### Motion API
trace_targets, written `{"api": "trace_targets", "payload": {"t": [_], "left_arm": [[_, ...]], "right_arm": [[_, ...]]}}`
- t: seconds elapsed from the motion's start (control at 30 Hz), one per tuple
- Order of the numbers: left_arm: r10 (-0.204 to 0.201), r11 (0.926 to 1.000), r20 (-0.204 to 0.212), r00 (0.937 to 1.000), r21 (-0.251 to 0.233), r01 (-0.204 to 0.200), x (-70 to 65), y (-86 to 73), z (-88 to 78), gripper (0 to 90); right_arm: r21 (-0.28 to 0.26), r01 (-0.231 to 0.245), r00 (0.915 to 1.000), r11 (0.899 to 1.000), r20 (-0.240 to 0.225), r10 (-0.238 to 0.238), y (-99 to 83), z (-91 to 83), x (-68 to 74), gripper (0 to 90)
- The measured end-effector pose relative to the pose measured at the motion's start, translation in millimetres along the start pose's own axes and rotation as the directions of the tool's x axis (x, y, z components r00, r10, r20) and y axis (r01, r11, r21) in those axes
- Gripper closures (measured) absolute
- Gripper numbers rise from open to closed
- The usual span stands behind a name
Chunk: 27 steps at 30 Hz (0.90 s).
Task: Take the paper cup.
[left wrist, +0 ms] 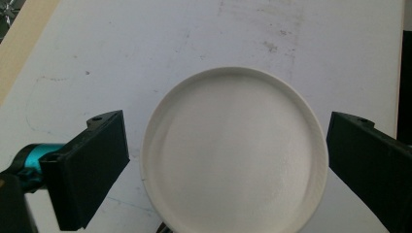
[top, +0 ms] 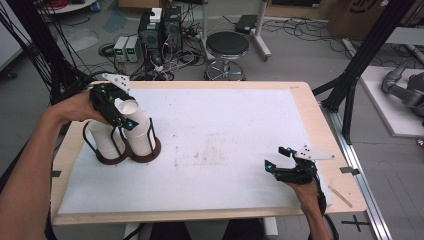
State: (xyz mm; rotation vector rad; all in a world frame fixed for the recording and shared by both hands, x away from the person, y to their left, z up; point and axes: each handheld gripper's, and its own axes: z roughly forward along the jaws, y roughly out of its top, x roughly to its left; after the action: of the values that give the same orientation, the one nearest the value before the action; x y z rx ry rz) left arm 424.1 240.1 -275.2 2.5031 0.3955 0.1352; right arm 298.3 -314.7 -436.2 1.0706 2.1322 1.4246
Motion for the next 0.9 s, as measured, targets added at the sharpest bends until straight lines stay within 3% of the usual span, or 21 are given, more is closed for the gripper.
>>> {"api": "trace_targets", "payload": {"t": [0.13, 0.3, 0.33, 0.37, 0.47, 0.6, 0.9], "left_arm": [[-0.023, 0.9996, -0.019, 0.9996, 0.017, 0.023, 1.5, 0.0, 1.7, 2.6], [-0.008, 0.9998, -0.006, 1.0000, 0.019, 0.008, 1.6, 0.0, 0.7, 3.3], [-0.003, 0.9999, 0.002, 1.0000, 0.014, 0.003, 1.1, -0.1, -0.2, 10.2], [0.007, 0.9999, 0.005, 1.0000, 0.014, -0.007, 1.5, -0.1, -0.5, 23.1], [0.005, 0.9999, 0.004, 1.0000, 0.015, -0.005, 1.0, 0.0, -0.3, 22.2], [0.016, 0.9998, 0.005, 0.9999, 0.009, -0.016, 0.8, 0.1, -1.3, 28.8], [0.002, 1.0000, 0.006, 1.0000, 0.002, -0.002, 0.6, 0.0, -1.6, 29.8]], "right_arm": [[-0.002, 0.001, 1.0000, 1.000, 0.002, -0.001, 0.0, -0.5, -0.6, 18.6], [-0.001, 0.001, 1.0000, 1.000, 0.003, -0.001, -0.2, -0.3, -0.9, 18.5], [-0.002, -0.001, 1.0000, 1.000, 0.002, 0.001, -0.1, -0.1, -0.8, 18.6], [0.000, -0.004, 1.0000, 1.000, 0.002, 0.004, 0.0, 0.0, -0.4, 18.6], [0.000, -0.005, 1.0000, 1.000, 0.003, 0.005, 0.1, 0.2, -0.1, 18.6], [-0.001, -0.002, 1.0000, 1.000, 0.004, 0.002, 0.3, 0.4, 0.2, 18.6], [-0.005, 0.000, 1.0000, 1.000, 0.007, 0.000, 0.3, -0.3, -0.4, 18.6]]}}
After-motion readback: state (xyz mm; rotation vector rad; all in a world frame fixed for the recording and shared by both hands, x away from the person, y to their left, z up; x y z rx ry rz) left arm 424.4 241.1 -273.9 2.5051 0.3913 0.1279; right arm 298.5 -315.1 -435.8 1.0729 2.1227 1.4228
